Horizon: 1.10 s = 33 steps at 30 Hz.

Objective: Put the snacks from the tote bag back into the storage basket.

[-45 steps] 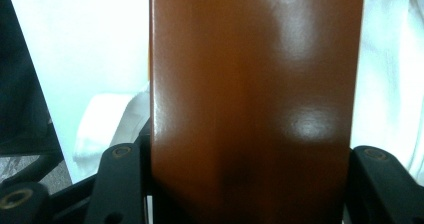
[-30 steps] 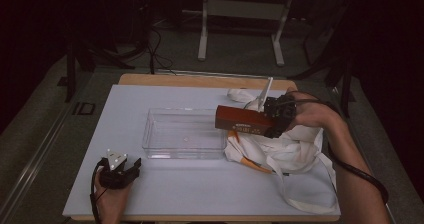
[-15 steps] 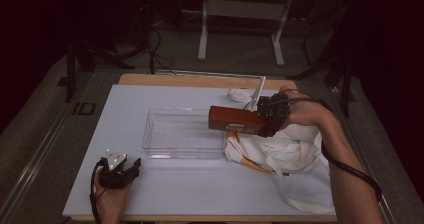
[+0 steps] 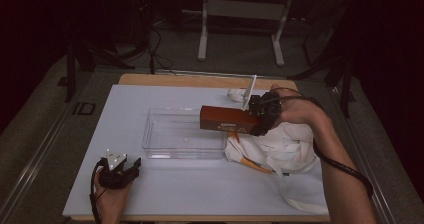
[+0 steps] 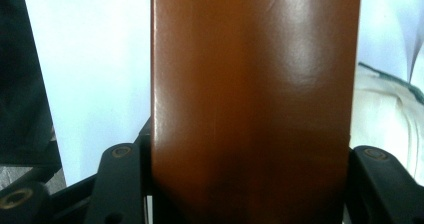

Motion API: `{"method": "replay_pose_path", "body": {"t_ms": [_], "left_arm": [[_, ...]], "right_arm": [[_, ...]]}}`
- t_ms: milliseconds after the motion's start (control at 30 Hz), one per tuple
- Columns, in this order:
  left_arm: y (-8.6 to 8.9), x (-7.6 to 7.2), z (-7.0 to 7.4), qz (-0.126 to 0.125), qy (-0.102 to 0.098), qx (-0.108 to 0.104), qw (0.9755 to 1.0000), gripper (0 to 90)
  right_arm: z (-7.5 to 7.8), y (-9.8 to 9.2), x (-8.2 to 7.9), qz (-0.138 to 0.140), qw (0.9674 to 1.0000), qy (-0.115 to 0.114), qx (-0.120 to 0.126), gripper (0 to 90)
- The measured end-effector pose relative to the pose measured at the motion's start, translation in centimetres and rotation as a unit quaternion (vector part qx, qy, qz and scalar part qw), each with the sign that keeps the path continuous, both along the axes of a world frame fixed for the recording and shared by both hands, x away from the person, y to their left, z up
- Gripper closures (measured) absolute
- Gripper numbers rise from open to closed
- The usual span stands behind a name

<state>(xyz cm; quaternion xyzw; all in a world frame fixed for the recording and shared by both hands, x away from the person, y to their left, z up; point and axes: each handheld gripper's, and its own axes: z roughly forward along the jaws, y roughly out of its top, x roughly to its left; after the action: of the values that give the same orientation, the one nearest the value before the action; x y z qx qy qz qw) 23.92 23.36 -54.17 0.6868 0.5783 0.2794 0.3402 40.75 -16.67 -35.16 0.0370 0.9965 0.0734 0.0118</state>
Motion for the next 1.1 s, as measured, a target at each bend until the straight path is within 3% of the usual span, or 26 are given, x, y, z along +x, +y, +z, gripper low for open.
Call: {"method": "replay_pose_path", "body": {"t_ms": [1100], "left_arm": [[0.0,0.0,0.0,0.000,0.000,-0.001,1.0000,47.7]], "right_arm": [[-0.8,3.6,-0.1,0.035,0.9994,-0.001,0.000,43.3]]}}
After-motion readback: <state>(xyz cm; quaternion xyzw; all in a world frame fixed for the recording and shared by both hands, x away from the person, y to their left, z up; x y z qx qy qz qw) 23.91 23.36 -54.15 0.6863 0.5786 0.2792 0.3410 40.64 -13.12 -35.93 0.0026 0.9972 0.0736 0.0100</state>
